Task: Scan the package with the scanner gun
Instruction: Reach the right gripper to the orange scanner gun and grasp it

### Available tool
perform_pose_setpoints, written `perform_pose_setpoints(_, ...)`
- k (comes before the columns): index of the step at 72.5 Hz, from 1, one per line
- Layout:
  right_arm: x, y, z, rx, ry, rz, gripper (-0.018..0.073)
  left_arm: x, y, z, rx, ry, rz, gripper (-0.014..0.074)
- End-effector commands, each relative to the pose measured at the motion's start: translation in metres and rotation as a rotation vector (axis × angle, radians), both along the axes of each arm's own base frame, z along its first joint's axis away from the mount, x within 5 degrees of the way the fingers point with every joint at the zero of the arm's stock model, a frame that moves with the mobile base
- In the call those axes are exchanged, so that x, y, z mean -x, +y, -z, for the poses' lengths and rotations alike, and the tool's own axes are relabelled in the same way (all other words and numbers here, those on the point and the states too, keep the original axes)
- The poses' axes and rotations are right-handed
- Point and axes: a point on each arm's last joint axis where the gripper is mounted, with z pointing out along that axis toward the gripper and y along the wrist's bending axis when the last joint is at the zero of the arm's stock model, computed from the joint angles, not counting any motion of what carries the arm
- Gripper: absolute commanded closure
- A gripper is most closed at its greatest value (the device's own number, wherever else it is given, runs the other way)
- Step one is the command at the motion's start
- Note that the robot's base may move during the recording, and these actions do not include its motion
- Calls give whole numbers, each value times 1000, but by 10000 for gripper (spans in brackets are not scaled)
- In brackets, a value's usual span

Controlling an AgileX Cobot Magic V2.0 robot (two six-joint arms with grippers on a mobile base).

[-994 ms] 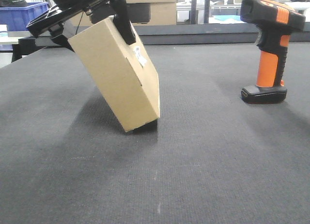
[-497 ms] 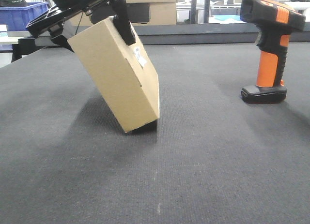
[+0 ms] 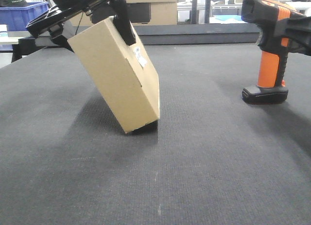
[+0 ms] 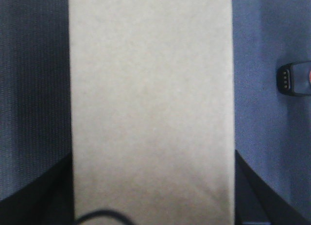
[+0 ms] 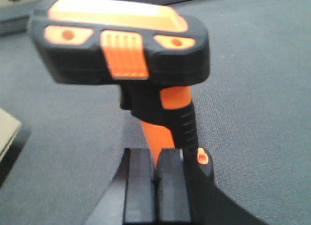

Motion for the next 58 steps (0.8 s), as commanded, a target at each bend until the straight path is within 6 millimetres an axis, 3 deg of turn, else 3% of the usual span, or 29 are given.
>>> perform_pose_setpoints(1, -3, 0, -3, -24, -43, 10, 543, 0, -1, -3, 3, -16, 1, 707)
perform_pose_setpoints(13, -9, 2, -2, 20, -119, -9, 145, 0, 0, -3, -11, -22, 4, 707)
perform_pose_setpoints(17, -12, 2, 0, 9, -126, -2, 89, 0, 0, -3, -11, -22, 4, 707)
perform_pose_setpoints(37, -25, 1, 11, 44, -209, 34, 71, 0, 0, -3, -11, -22, 4, 707)
perform_pose_setpoints(58, -44, 5, 22, 33, -187, 37, 71, 0, 0, -3, -11, -22, 4, 707)
